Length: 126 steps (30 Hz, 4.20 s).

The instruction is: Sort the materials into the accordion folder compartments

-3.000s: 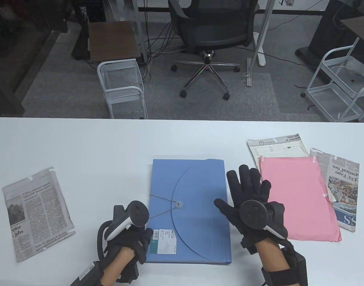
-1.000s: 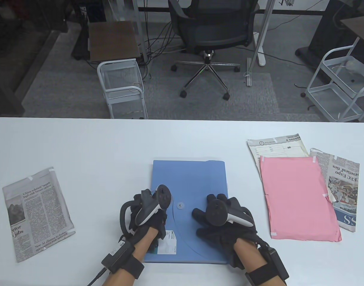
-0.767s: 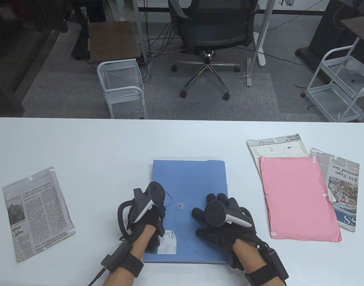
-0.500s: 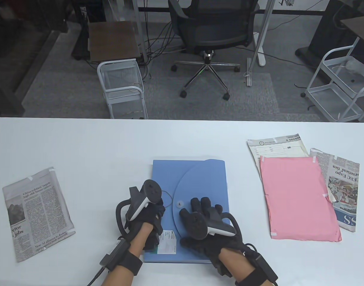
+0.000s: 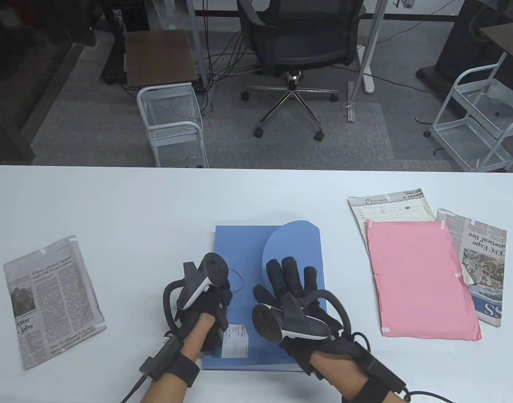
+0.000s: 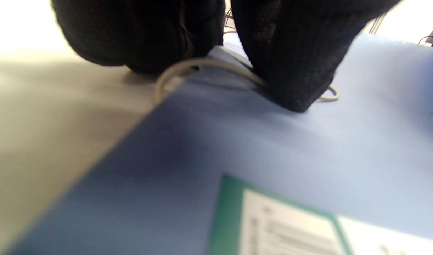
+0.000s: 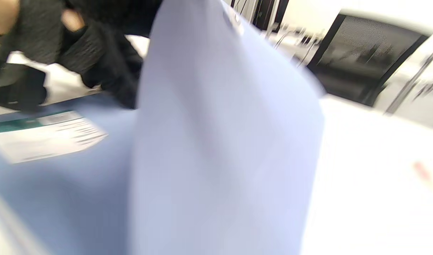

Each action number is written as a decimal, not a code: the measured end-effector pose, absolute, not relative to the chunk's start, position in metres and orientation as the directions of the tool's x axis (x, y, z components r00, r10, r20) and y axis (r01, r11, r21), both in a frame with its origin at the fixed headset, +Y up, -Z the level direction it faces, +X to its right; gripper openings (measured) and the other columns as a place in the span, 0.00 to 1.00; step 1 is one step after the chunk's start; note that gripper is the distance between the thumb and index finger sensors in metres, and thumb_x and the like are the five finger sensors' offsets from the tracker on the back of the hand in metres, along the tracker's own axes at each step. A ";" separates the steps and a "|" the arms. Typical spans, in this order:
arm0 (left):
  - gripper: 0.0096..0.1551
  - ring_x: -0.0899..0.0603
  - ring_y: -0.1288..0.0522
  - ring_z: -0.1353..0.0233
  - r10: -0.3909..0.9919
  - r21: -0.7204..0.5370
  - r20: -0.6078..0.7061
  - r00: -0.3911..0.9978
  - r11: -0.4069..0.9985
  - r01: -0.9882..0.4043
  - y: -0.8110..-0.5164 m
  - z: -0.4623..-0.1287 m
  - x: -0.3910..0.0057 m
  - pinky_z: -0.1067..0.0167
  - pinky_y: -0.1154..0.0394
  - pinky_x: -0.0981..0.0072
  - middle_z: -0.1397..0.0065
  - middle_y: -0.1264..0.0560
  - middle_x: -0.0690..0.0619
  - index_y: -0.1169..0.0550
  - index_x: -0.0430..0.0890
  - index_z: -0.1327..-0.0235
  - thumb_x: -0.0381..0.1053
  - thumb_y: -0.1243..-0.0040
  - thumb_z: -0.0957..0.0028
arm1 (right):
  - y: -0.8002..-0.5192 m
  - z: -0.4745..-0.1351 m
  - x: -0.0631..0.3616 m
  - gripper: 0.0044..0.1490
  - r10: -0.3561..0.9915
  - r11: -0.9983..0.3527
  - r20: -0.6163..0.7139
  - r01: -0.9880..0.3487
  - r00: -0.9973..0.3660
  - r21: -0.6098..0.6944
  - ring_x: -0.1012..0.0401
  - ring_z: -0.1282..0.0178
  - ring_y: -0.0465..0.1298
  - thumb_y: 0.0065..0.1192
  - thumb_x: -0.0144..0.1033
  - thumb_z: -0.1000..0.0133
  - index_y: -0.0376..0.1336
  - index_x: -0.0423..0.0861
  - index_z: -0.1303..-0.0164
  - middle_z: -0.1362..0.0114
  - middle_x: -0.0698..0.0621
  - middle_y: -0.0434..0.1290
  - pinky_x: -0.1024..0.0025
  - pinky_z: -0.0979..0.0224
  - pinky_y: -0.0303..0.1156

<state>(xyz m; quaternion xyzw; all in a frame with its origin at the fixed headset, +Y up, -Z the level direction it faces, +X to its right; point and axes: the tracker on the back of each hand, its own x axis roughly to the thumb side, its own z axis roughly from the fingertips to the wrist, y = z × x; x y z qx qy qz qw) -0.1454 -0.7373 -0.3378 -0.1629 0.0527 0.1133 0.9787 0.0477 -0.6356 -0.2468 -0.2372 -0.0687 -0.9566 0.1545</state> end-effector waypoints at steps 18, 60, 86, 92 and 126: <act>0.19 0.30 0.29 0.31 0.163 -0.328 -0.116 0.980 0.925 -0.193 -0.736 -0.340 -0.142 0.35 0.30 0.37 0.18 0.35 0.39 0.22 0.56 0.38 0.53 0.32 0.40 | -0.717 -0.314 0.176 0.47 -0.052 -0.803 0.024 0.056 -0.998 0.594 0.28 0.22 0.25 0.54 0.50 0.35 0.35 0.53 0.15 0.17 0.33 0.21 0.20 0.28 0.33; 0.66 0.08 0.69 0.27 0.035 -0.574 0.126 0.991 0.818 0.045 -0.729 -0.327 0.040 0.34 0.56 0.16 0.25 0.75 0.14 0.68 0.20 0.21 0.67 0.53 0.31 | -0.761 -0.313 0.213 0.44 0.361 -0.696 -0.157 -0.377 -0.919 0.611 0.31 0.23 0.22 0.49 0.45 0.32 0.30 0.55 0.17 0.17 0.36 0.19 0.23 0.30 0.28; 0.40 0.09 0.62 0.26 0.945 -0.365 -0.253 0.205 0.103 -0.925 -0.672 -0.320 -0.145 0.39 0.50 0.15 0.19 0.65 0.17 0.31 0.42 0.32 0.74 0.44 0.35 | -0.761 -0.314 0.212 0.44 0.361 -0.688 -0.169 -0.384 -0.917 0.616 0.32 0.23 0.21 0.48 0.46 0.32 0.30 0.56 0.17 0.17 0.36 0.19 0.23 0.30 0.28; 0.39 0.08 0.60 0.25 0.958 -0.303 -0.279 -0.071 -0.158 -0.940 -0.683 -0.315 -0.201 0.37 0.48 0.16 0.17 0.63 0.18 0.30 0.46 0.33 0.77 0.46 0.34 | -0.761 -0.314 0.212 0.44 0.362 -0.687 -0.171 -0.386 -0.916 0.616 0.32 0.23 0.21 0.48 0.46 0.32 0.29 0.56 0.17 0.17 0.37 0.18 0.24 0.30 0.27; 0.38 0.09 0.59 0.25 0.922 -0.326 -0.193 -0.337 -0.384 -0.864 -0.718 -0.320 -0.237 0.37 0.45 0.17 0.15 0.64 0.23 0.28 0.45 0.33 0.77 0.48 0.33 | -0.746 -0.314 0.218 0.41 0.350 -0.738 -0.157 -0.375 -0.924 0.562 0.32 0.20 0.26 0.49 0.49 0.33 0.38 0.54 0.15 0.15 0.35 0.24 0.24 0.27 0.31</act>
